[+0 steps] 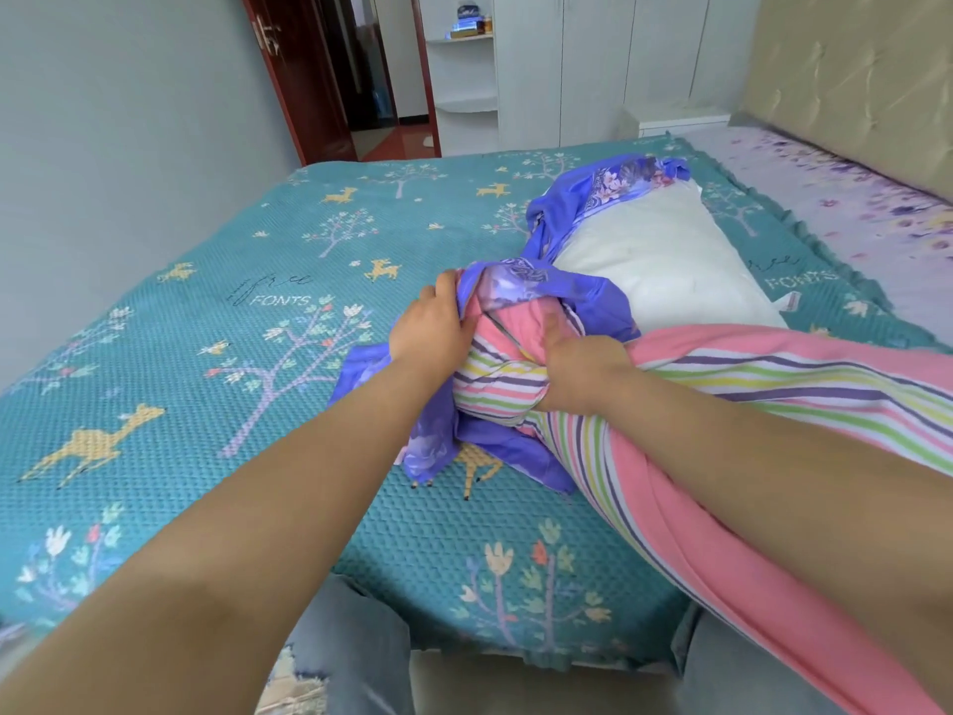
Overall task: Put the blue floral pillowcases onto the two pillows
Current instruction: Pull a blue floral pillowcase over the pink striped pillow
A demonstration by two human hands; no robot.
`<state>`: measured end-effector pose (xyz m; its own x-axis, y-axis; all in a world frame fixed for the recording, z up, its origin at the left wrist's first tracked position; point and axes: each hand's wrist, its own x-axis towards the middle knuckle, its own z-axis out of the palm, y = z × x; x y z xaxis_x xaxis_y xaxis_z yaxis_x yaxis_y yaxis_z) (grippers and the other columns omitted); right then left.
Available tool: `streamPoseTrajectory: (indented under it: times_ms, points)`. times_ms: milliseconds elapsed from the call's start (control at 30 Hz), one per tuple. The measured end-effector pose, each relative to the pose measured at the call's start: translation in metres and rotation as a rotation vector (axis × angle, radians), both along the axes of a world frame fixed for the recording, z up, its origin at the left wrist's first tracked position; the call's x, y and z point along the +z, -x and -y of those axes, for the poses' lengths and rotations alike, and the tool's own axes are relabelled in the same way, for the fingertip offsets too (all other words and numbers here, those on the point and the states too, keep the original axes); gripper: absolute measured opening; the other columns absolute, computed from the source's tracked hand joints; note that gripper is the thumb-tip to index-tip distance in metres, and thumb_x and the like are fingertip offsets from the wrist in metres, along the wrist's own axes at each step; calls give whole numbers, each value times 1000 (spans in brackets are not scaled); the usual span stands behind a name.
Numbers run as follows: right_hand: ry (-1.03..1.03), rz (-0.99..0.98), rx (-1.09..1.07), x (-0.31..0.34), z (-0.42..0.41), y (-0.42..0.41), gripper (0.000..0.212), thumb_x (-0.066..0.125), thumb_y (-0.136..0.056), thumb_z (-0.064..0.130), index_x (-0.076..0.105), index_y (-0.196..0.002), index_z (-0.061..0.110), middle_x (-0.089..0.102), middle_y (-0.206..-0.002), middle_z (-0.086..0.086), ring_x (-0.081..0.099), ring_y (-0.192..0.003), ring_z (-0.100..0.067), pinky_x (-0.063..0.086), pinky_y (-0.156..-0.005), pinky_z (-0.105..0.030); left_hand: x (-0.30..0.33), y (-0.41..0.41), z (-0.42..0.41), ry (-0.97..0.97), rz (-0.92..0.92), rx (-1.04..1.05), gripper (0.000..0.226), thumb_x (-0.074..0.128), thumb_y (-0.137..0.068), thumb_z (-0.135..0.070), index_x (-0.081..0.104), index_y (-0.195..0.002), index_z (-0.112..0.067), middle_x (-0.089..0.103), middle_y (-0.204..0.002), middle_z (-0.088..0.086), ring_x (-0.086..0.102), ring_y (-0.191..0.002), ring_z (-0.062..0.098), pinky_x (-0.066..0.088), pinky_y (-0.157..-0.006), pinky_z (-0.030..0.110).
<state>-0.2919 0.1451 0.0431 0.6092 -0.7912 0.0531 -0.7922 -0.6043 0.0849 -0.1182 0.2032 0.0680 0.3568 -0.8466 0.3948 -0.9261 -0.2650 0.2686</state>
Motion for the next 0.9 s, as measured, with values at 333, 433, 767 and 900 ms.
streamPoseTrajectory:
  times_ms: [333,433,767,900]
  points:
    - [58,-9,400,-7,-7,-9,76,42,-86,62,-8,-142,56,68,-98,-3,66,-89,-27,37,-65,-29,8,2,15,-102,-529,-51,28,43,-97,-23,62,-91,-3,62,-89,17,57,-84,23,44,-75,31]
    - [67,-44,403,-4,-9,-15,72,46,-85,60,4,-143,52,64,-113,-1,64,-97,-27,44,-72,-33,8,28,17,-70,-671,-48,26,43,-96,-16,59,-80,-3,52,-73,9,47,-67,18,46,-68,30]
    - [-1,-102,256,0,7,-13,87,54,-82,44,-8,-143,53,63,-108,-5,62,-94,-29,40,-67,-30,26,10,-14,-211,-366,-32,46,67,-83,-29,45,-116,-7,58,-104,9,58,-94,26,44,-77,31]
    - [20,-94,256,-3,7,-15,87,53,-83,47,-10,-142,53,62,-111,-7,61,-98,-29,41,-69,-31,16,-9,-34,-351,74,181,32,47,-91,-17,49,-120,-4,51,-122,20,54,-111,39,43,-91,42]
